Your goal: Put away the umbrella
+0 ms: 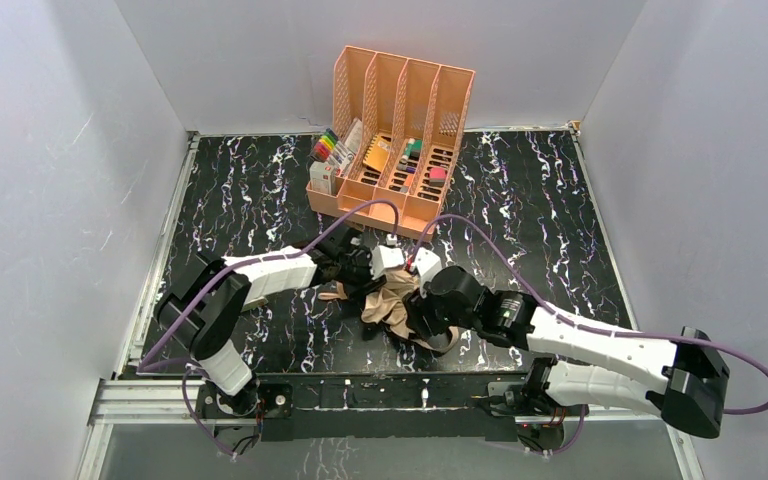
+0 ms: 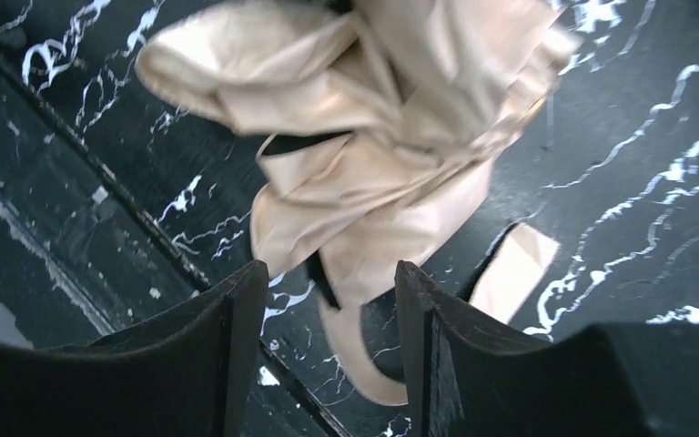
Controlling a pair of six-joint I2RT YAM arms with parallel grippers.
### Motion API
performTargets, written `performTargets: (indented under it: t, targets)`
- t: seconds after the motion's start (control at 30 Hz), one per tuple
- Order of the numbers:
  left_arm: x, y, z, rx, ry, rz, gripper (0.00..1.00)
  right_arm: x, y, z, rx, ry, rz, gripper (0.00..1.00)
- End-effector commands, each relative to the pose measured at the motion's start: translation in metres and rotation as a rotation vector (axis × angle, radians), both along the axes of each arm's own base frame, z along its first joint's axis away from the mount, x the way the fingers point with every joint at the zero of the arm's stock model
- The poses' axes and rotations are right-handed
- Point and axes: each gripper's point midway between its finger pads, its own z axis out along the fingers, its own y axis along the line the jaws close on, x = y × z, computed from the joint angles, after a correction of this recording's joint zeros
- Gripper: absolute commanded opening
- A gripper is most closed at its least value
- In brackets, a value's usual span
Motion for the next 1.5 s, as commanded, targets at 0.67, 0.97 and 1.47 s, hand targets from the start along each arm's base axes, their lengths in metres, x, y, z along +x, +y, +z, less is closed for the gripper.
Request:
performTargets:
  t: [0.67,0.97,1.47]
  targets:
    - [0.032,0.049,-0.024,0.143,0.008,0.077,0.0,0.031,0.025,-0.035,-0.271,-0.124,0.225,0.65]
    - [0.034,0.051,-0.025,0.158,0.005,0.083,0.0,0.028,0.017,-0.065,-0.347,0.011,0.235,0.58]
    - [0.053,0.074,-0.021,0.152,-0.023,0.167,0.0,0.024,0.011,-0.094,-0.43,0.134,0.145,0.16]
